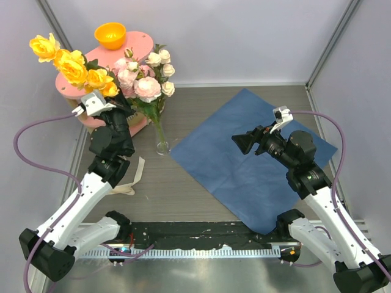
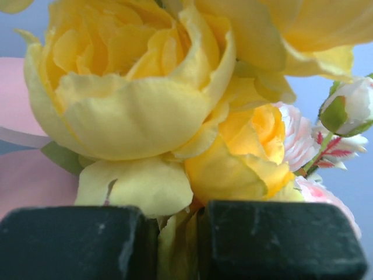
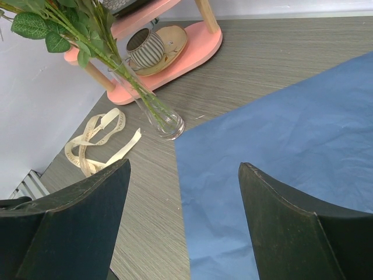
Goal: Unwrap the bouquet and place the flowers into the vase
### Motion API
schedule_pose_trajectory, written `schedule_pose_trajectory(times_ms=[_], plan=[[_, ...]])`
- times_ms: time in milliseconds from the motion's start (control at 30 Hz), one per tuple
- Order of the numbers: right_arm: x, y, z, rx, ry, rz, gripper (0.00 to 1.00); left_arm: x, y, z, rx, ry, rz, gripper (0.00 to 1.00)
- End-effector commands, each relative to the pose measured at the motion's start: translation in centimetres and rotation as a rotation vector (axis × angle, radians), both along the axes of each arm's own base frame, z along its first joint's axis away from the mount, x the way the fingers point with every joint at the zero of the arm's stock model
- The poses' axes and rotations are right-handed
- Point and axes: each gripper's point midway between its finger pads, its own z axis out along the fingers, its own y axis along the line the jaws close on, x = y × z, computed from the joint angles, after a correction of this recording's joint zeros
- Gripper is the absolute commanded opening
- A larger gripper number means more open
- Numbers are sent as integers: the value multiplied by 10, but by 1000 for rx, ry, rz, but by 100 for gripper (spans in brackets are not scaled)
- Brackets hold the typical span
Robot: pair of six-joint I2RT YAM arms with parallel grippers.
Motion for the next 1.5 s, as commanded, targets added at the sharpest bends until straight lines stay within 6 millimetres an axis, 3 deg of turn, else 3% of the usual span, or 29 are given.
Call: schedule_pose_trajectory(times_ms=[0,400,733,1033,1200,1467], plan=[[3,2,8,3,-32,3,80,-3,-13,4,104,-11,-79,1],[3,3,8,8,-28,10,80,-13,-20,8,151,11,-152,0],[2,4,9,10,-27,15,80,-13,-30,32,273,-3,-187,0],[2,3,8,11,-26,10,80,-10,-34,39,276,-6,-199,0],[2,3,6,9,-24,10,80,-8,-34,27,274,21,-198,0],[2,4,1,9,-11,16,80,-1,-39,-10,268,73,-217,0]])
